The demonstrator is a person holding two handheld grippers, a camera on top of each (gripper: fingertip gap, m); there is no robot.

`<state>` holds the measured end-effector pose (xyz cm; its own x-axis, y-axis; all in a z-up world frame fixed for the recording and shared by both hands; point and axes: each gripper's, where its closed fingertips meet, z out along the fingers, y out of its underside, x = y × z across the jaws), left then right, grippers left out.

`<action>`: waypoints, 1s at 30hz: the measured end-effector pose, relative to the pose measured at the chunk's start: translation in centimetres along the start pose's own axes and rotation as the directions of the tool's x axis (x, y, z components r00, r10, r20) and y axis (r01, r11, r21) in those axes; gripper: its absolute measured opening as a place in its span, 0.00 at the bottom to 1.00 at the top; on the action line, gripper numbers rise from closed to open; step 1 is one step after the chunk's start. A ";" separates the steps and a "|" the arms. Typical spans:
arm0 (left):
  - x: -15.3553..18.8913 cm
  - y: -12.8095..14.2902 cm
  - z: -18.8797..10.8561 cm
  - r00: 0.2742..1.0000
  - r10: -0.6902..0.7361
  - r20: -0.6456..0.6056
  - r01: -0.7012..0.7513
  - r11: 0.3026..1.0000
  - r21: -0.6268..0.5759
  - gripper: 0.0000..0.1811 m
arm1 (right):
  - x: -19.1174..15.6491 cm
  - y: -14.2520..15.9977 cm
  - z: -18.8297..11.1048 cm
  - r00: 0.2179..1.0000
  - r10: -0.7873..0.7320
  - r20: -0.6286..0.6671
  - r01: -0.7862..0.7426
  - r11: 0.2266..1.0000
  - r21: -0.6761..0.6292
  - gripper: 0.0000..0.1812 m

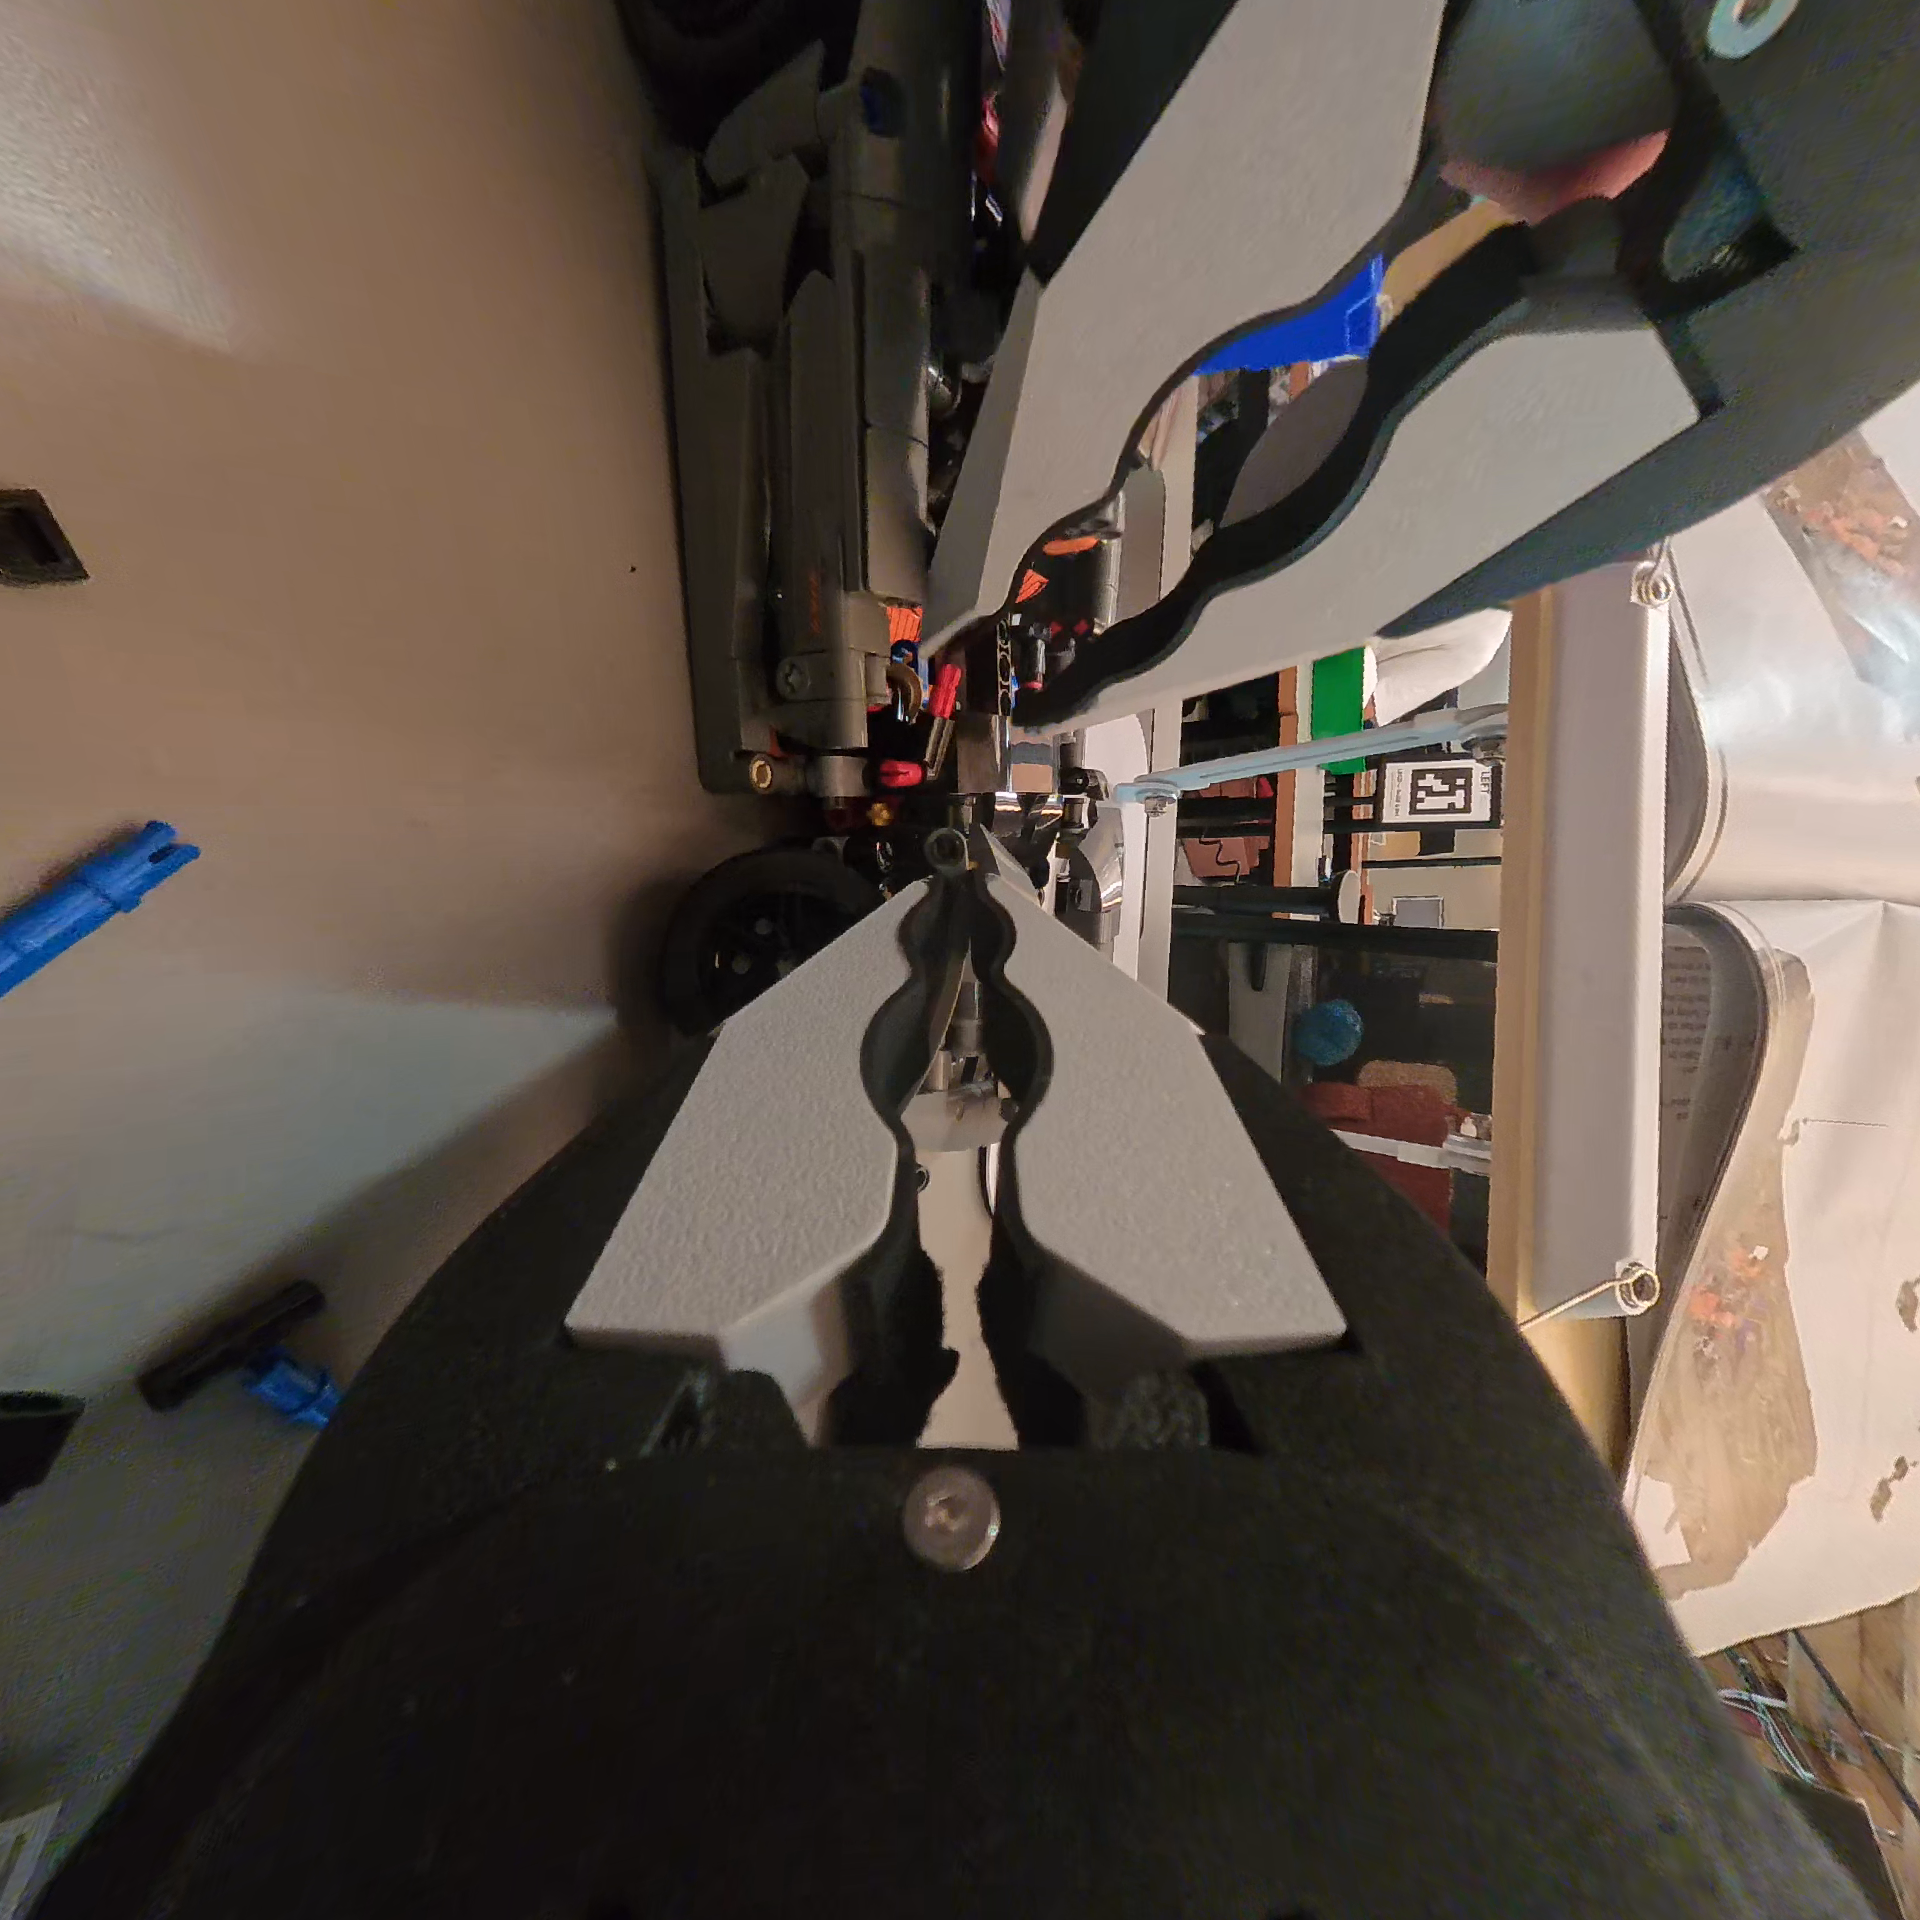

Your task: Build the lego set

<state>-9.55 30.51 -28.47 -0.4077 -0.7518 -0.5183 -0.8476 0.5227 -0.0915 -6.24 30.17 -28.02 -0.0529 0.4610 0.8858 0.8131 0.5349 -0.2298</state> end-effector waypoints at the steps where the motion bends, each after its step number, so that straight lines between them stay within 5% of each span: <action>1: 0.1 0.0 0.1 1.000 0.014 -0.017 -0.014 1.000 -0.009 0.09 | 0.0 0.0 0.0 1.000 0.002 0.001 -0.002 1.000 -0.001 0.00; 12: -0.2 0.1 0.0 0.995 0.096 0.029 -0.096 0.995 -0.009 0.10 | 0.0 0.0 0.0 1.000 0.006 0.001 -0.006 1.000 0.001 0.00; 23: 0.5 -0.2 0.2 0.973 0.199 -0.119 -0.204 0.978 -0.035 0.08 | 0.0 0.0 0.1 1.000 0.005 0.003 -0.005 1.000 0.006 0.00; 30: 0.1 -0.2 0.6 0.973 0.230 -0.014 -0.230 0.972 -0.048 0.06 | 0.0 0.1 0.0 1.000 0.003 0.003 -0.003 1.000 0.003 0.00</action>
<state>-9.24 30.52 -29.02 -0.5961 -0.6174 -0.5134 -0.7465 0.6616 0.0710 -6.21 30.23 -28.04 -0.0518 0.4648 0.8839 0.8112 0.5358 -0.2342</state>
